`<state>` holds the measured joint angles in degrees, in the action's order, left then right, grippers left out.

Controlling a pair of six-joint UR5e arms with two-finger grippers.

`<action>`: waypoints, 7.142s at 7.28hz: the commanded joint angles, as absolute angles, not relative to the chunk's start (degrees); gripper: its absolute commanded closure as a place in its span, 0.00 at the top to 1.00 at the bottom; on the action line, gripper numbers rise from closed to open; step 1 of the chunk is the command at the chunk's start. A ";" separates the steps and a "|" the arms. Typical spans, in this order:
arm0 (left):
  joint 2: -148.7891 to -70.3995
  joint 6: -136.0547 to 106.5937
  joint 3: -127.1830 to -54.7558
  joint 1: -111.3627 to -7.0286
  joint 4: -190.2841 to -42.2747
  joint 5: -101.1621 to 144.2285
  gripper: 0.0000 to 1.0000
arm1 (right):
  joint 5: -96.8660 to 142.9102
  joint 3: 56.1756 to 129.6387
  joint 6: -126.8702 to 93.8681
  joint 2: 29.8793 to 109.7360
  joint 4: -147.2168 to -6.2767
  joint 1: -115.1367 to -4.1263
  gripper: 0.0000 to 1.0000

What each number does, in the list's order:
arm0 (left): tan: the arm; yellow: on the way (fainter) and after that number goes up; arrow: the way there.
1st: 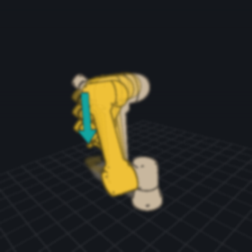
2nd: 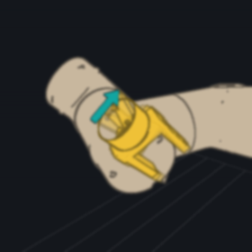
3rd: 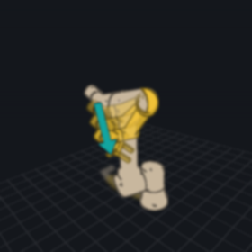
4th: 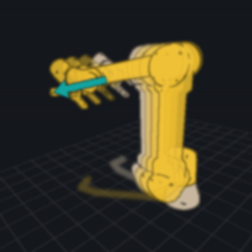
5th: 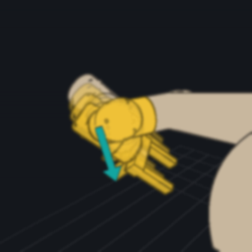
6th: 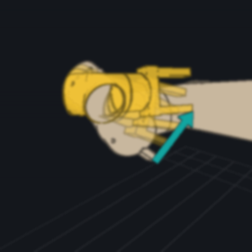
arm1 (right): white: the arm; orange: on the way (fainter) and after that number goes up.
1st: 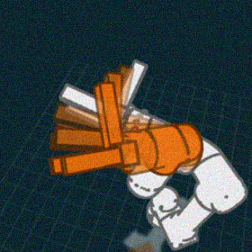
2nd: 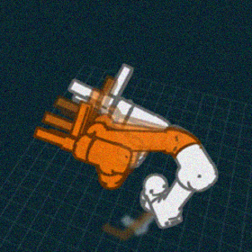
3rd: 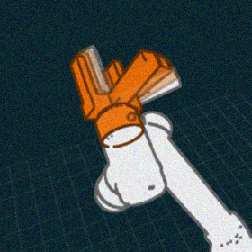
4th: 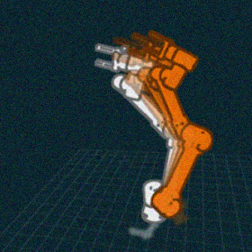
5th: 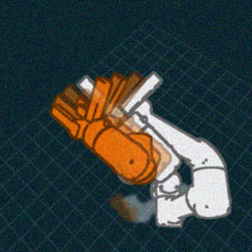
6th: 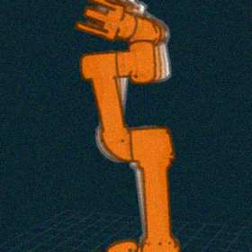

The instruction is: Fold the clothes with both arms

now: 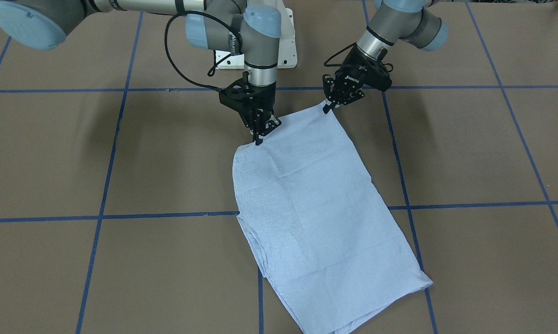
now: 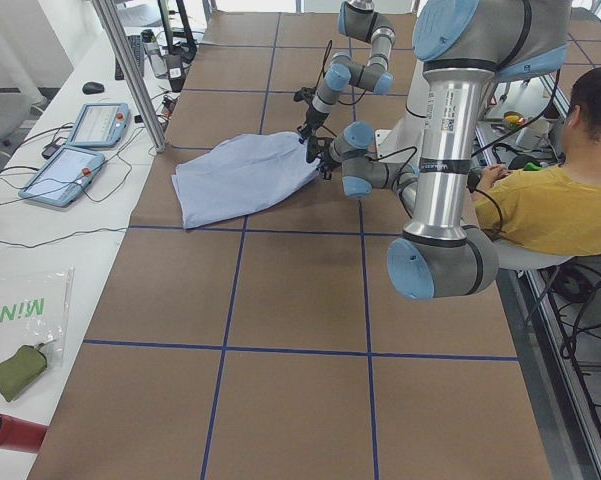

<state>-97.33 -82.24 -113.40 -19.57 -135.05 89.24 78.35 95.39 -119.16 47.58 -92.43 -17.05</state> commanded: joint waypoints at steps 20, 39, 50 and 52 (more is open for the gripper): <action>-109.77 -77.37 -116.92 -29.60 -113.82 92.11 0.00 | 72.69 99.45 -102.76 43.26 -99.08 -22.14 0.00; -114.08 -60.38 -98.26 -36.66 -117.69 99.41 1.00 | 91.03 84.08 -75.97 40.14 -85.43 -35.30 1.00; -126.65 -61.11 -79.72 -39.62 -108.46 88.15 1.00 | 95.36 89.12 -69.61 46.50 -84.99 -39.90 1.00; -127.61 -60.29 -81.46 -40.87 -111.16 91.64 1.00 | 95.36 89.12 -69.78 46.58 -84.99 -39.73 1.00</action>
<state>-127.11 -61.04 -80.42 -39.92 -109.29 89.21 95.38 89.11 -69.69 46.52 -84.99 -39.85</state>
